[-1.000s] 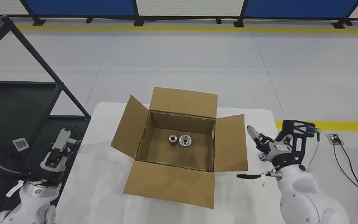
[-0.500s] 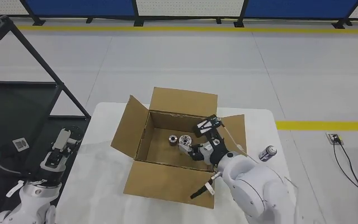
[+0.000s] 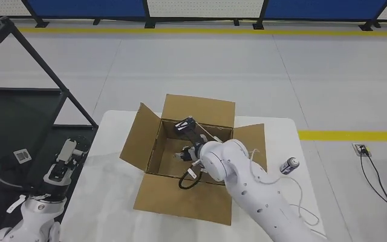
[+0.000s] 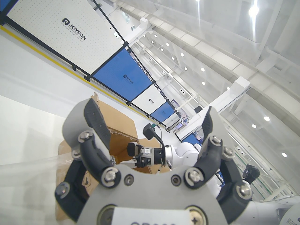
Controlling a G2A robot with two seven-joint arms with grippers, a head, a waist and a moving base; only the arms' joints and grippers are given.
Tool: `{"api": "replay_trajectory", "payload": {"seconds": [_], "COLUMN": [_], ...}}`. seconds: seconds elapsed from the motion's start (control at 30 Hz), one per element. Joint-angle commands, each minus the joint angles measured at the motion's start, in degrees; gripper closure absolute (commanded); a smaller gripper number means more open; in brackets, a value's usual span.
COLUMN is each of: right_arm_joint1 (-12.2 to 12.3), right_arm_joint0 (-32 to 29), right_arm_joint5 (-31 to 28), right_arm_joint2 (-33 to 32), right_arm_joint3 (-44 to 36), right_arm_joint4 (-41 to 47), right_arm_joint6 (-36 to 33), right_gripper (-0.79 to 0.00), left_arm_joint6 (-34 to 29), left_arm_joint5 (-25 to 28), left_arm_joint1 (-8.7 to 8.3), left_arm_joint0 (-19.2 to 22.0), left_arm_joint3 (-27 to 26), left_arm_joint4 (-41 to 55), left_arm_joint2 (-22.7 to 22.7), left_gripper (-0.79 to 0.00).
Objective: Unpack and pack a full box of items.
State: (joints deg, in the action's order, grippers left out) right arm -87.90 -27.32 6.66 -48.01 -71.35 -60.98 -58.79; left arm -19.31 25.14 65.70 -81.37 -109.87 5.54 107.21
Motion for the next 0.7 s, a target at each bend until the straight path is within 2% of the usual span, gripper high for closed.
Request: {"api": "replay_trajectory", "payload": {"seconds": [0.0,0.23,0.67], "right_arm_joint1": [-0.44,-1.87,-4.73], "right_arm_joint0": [1.29,4.32,7.66], "right_arm_joint5": [0.44,1.58,0.76], "right_arm_joint2": [0.39,2.02,4.13], "right_arm_joint3": [3.84,14.3,25.44], "right_arm_joint4": [0.16,-1.01,0.72], "right_arm_joint6": [0.49,2.25,4.34], "right_gripper": [-0.785,-0.785,-0.785], "left_arm_joint6": [0.0,0.0,0.0], "left_arm_joint5": [0.0,0.0,0.0], "left_arm_joint1": [0.0,0.0,0.0], "left_arm_joint0": [0.0,0.0,0.0], "left_arm_joint3": [0.0,0.0,0.0], "left_arm_joint4": [0.0,0.0,0.0], "left_arm_joint2": [0.0,0.0,0.0], "left_gripper": [-0.785,-0.785,-0.785]}}
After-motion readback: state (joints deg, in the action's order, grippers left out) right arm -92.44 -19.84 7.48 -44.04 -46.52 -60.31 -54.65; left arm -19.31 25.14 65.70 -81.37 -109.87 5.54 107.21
